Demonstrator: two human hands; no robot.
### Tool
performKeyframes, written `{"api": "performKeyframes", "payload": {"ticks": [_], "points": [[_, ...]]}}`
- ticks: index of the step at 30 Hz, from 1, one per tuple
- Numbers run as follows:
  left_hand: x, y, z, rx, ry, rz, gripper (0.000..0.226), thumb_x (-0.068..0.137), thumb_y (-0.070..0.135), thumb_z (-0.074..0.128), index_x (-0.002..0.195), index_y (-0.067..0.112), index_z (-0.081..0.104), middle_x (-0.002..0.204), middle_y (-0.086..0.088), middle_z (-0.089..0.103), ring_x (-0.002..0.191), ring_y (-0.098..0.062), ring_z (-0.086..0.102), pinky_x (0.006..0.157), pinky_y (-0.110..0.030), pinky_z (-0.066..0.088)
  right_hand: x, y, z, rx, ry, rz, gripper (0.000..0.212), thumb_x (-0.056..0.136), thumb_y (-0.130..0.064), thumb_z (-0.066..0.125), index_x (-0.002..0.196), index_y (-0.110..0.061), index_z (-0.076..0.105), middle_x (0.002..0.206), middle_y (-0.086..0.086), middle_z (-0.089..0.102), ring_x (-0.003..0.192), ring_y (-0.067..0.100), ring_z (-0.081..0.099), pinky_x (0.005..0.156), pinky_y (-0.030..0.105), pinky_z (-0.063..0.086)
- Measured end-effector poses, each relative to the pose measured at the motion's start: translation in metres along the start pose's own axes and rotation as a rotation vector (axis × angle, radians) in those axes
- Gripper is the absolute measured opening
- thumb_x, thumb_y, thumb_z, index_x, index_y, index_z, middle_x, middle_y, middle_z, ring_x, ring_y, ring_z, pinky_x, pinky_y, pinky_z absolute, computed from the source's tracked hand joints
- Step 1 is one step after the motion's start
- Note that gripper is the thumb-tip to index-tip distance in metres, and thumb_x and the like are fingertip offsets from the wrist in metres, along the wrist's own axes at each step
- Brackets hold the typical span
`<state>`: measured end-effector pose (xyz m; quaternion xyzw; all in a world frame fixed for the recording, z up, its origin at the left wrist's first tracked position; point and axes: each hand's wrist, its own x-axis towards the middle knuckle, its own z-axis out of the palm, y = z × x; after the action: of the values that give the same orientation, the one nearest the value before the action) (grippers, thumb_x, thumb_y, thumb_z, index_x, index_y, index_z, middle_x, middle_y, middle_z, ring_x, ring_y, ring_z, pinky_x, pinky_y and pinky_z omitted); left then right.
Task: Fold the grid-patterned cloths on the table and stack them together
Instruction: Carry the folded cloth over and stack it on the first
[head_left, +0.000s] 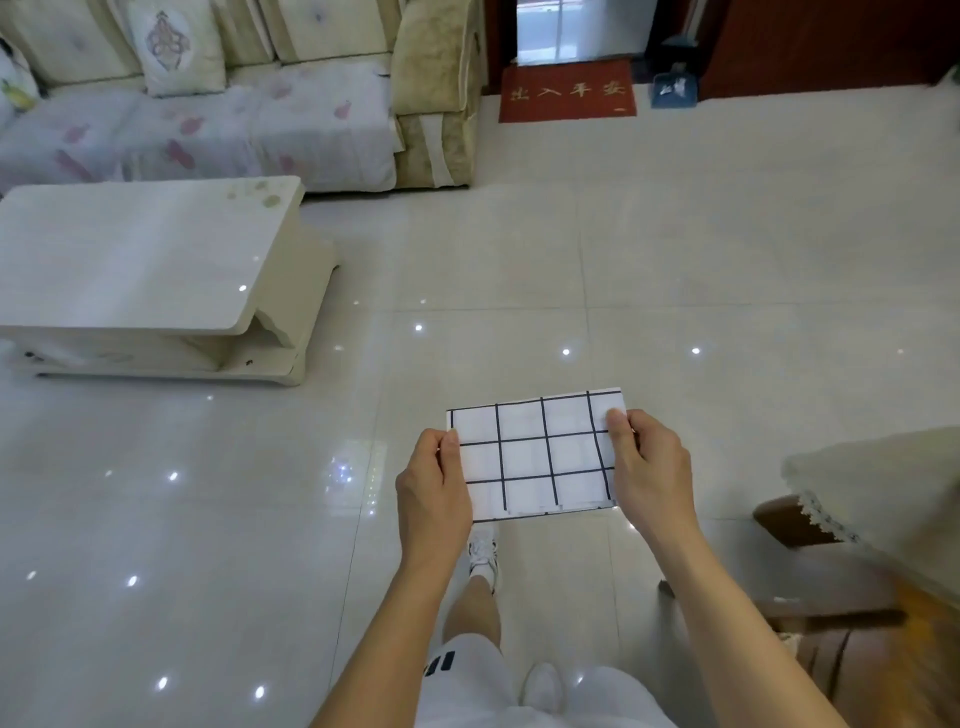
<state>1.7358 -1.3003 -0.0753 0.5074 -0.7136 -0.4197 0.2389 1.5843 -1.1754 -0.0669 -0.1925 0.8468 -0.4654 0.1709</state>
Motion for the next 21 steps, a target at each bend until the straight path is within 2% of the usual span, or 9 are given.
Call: {"api": "performKeyframes", "payload": {"ticks": [2, 5, 10, 14, 18, 21], "points": [[0.031, 0.009, 0.009, -0.011, -0.028, 0.028, 0.032, 0.105, 0.030, 0.039, 0.081, 0.015, 0.054, 0.062, -0.006, 0.052, 0.056, -0.006, 0.043, 0.049, -0.022, 0.037, 0.025, -0.008, 0.004, -0.011, 0.031, 0.017, 0.046, 0.105, -0.029, 0.044, 0.067, -0.004, 0.040, 0.055, -0.002, 0.029, 0.052, 0.012, 0.026, 0.050, 0.027, 0.026], [0.084, 0.025, 0.025, -0.014, -0.067, 0.077, 0.033, 0.105, 0.030, 0.040, 0.080, 0.013, 0.053, 0.058, 0.003, 0.044, 0.055, -0.006, 0.042, 0.050, -0.019, 0.034, 0.068, -0.022, 0.009, -0.034, 0.079, 0.032, 0.045, 0.105, -0.028, 0.043, 0.065, -0.010, 0.036, 0.055, -0.003, 0.029, 0.052, 0.012, 0.026, 0.051, 0.026, 0.026], [0.174, 0.057, 0.054, -0.021, -0.155, 0.126, 0.032, 0.106, 0.029, 0.040, 0.080, 0.014, 0.052, 0.057, 0.004, 0.041, 0.053, -0.006, 0.040, 0.050, -0.020, 0.033, 0.143, -0.044, 0.020, -0.059, 0.177, 0.083, 0.045, 0.105, -0.030, 0.041, 0.070, -0.001, 0.039, 0.057, -0.001, 0.030, 0.056, 0.015, 0.027, 0.052, 0.032, 0.024], [0.232, 0.080, 0.078, -0.016, -0.223, 0.168, 0.032, 0.106, 0.028, 0.040, 0.081, 0.013, 0.052, 0.057, 0.004, 0.042, 0.053, -0.005, 0.040, 0.050, -0.019, 0.033, 0.194, -0.055, 0.027, -0.077, 0.272, 0.117, 0.046, 0.105, -0.031, 0.041, 0.070, -0.002, 0.037, 0.056, -0.001, 0.030, 0.055, 0.016, 0.028, 0.053, 0.035, 0.024], [0.269, 0.102, 0.106, -0.010, -0.291, 0.238, 0.031, 0.106, 0.028, 0.040, 0.081, 0.012, 0.052, 0.056, 0.004, 0.041, 0.053, -0.008, 0.038, 0.050, -0.021, 0.033, 0.227, -0.051, 0.022, -0.100, 0.355, 0.163, 0.046, 0.105, -0.031, 0.040, 0.070, -0.002, 0.040, 0.056, -0.001, 0.033, 0.055, 0.015, 0.030, 0.051, 0.030, 0.025], [0.284, 0.121, 0.129, -0.013, -0.339, 0.272, 0.031, 0.105, 0.028, 0.040, 0.082, 0.013, 0.051, 0.056, 0.003, 0.041, 0.053, -0.009, 0.038, 0.049, -0.022, 0.032, 0.247, -0.047, 0.008, -0.090, 0.398, 0.196, 0.046, 0.105, -0.032, 0.040, 0.070, -0.001, 0.042, 0.056, 0.000, 0.035, 0.054, 0.014, 0.031, 0.052, 0.033, 0.026]]}}
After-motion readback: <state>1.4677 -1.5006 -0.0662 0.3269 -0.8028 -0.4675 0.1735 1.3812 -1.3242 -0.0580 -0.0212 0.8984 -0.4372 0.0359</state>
